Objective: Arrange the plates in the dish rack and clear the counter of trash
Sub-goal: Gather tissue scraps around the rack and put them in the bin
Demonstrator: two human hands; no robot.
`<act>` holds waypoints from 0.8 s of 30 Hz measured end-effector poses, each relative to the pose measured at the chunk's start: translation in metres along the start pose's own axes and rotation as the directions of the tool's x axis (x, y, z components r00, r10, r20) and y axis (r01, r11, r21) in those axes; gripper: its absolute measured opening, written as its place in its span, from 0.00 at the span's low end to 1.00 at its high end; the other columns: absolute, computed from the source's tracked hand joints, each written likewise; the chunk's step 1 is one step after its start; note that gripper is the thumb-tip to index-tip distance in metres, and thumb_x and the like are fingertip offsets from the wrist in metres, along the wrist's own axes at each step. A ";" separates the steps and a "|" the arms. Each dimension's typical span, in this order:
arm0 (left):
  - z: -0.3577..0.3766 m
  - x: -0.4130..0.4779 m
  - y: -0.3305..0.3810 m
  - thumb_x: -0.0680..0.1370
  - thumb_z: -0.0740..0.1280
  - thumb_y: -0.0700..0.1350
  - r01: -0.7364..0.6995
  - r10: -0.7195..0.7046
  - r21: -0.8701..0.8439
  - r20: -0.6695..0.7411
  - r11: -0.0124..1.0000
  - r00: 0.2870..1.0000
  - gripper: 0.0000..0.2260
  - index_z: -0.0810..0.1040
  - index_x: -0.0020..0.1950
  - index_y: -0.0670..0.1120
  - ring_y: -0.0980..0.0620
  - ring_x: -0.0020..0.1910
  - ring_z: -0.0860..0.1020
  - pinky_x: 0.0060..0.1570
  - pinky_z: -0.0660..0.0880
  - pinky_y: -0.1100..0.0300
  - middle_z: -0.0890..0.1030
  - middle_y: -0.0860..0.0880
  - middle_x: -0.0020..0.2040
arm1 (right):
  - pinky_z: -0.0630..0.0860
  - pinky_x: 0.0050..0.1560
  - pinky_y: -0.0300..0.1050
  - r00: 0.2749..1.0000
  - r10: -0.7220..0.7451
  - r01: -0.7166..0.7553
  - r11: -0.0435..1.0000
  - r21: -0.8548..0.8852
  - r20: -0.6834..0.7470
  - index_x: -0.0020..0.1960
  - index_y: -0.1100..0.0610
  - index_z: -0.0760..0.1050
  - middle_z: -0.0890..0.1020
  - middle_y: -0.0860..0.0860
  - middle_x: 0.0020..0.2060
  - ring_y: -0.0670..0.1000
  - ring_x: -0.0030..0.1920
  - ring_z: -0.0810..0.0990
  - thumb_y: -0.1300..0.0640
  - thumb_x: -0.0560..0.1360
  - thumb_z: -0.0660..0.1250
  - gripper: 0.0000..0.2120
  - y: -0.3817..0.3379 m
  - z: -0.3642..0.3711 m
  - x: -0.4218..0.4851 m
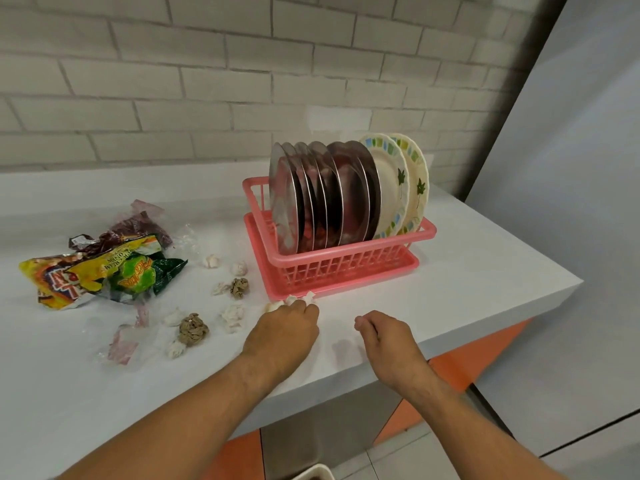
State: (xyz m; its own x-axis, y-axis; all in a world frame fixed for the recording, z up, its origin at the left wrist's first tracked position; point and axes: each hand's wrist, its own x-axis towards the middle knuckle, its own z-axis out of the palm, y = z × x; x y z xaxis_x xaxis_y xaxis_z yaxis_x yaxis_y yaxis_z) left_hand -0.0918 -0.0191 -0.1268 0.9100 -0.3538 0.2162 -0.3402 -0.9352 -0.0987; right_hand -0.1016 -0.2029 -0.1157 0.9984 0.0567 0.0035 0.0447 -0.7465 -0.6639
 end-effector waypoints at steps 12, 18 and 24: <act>-0.025 -0.027 0.050 0.77 0.65 0.58 0.225 -0.317 -0.645 -0.028 0.730 0.948 0.10 0.74 0.49 0.53 0.58 0.40 0.75 0.39 0.68 0.68 0.73 0.58 0.46 | 0.66 0.31 0.37 0.997 0.054 -0.064 0.979 0.192 0.056 0.34 0.54 0.67 0.71 0.48 0.30 0.46 0.29 0.68 0.47 0.72 0.73 0.18 0.018 -0.039 -0.028; -0.015 -0.044 0.071 0.76 0.67 0.55 0.163 -0.271 -0.636 -0.075 0.754 0.960 0.11 0.73 0.39 0.51 0.59 0.39 0.72 0.38 0.66 0.70 0.69 0.57 0.42 | 0.78 0.37 0.41 0.972 0.051 -0.115 0.954 0.277 0.227 0.38 0.55 0.69 0.80 0.53 0.39 0.49 0.33 0.82 0.58 0.71 0.73 0.13 0.040 -0.040 -0.036; 0.007 -0.079 0.088 0.75 0.57 0.66 0.203 -0.122 -0.557 0.180 0.805 0.976 0.18 0.71 0.39 0.52 0.58 0.36 0.73 0.36 0.67 0.64 0.76 0.54 0.35 | 0.70 0.24 0.40 0.958 0.092 -0.159 0.958 0.237 0.272 0.34 0.54 0.68 0.73 0.48 0.25 0.47 0.23 0.73 0.44 0.70 0.74 0.19 0.077 -0.012 -0.062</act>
State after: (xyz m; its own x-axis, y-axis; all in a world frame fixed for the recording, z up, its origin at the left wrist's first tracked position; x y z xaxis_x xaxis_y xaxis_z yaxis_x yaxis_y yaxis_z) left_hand -0.1919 -0.0738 -0.1595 0.9723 -0.2286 0.0485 -0.2213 -0.8338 0.5059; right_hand -0.1597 -0.2714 -0.1580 0.9510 0.1658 -0.2611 -0.1246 -0.5671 -0.8142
